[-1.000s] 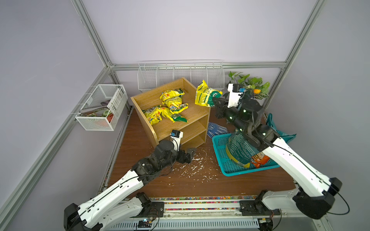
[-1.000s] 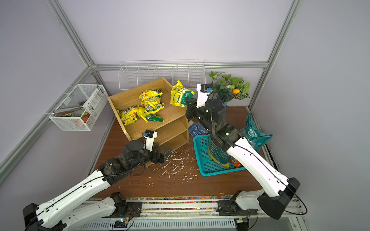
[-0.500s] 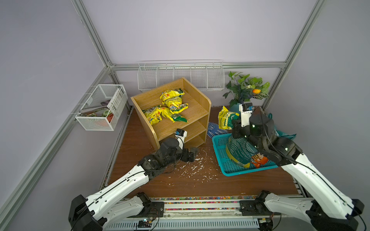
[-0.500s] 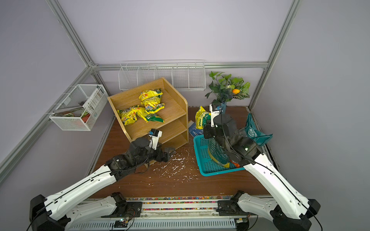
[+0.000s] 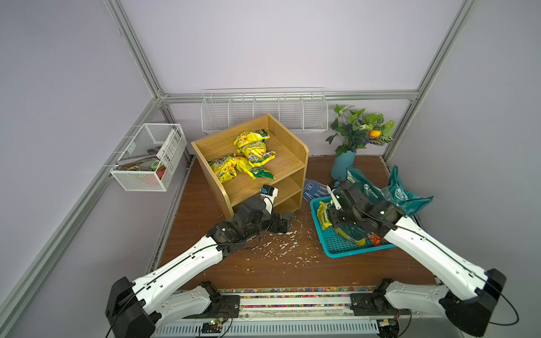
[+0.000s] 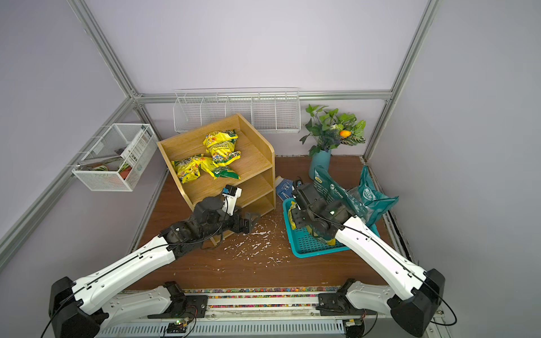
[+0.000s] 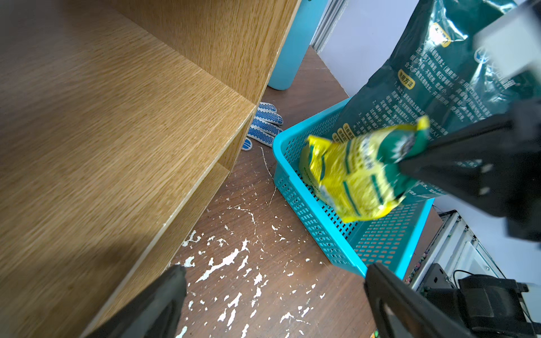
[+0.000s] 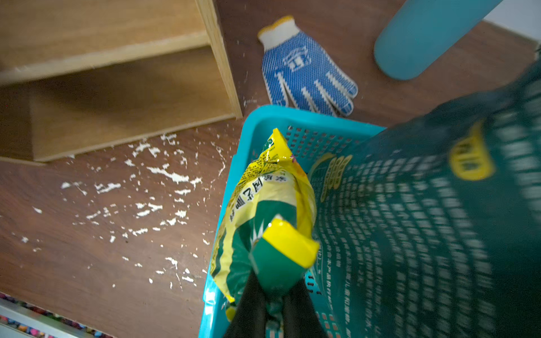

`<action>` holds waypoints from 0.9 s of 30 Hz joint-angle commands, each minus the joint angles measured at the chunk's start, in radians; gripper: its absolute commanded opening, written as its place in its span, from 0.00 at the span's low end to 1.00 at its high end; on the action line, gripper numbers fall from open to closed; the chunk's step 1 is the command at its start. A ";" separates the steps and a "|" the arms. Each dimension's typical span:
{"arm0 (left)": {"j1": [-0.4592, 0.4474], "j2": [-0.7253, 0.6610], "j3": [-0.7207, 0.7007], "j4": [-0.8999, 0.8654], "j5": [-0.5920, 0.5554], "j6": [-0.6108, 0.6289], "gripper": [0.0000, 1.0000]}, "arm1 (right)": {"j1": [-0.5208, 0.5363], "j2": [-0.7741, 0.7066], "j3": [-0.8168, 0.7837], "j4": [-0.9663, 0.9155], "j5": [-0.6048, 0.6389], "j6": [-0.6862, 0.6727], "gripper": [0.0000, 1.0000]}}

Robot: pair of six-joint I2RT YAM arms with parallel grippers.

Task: Take down the fertilizer bag from the shelf
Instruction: Place the fertilizer bag in the storage box.

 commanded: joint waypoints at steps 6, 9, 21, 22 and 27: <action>0.005 -0.002 0.026 0.004 0.007 0.002 0.99 | -0.001 0.158 0.045 0.073 0.044 -0.057 0.00; 0.004 -0.006 0.023 0.002 0.004 -0.003 1.00 | -0.001 0.234 0.071 0.078 0.029 -0.066 0.00; 0.005 -0.035 -0.012 -0.004 -0.010 -0.013 1.00 | -0.001 0.348 0.074 0.132 0.003 -0.002 0.12; 0.005 -0.036 -0.013 -0.006 -0.011 -0.015 1.00 | -0.001 0.336 0.075 0.133 -0.006 0.003 0.20; 0.005 -0.040 -0.018 -0.002 -0.012 -0.016 1.00 | -0.001 0.216 0.089 0.163 -0.019 0.023 0.57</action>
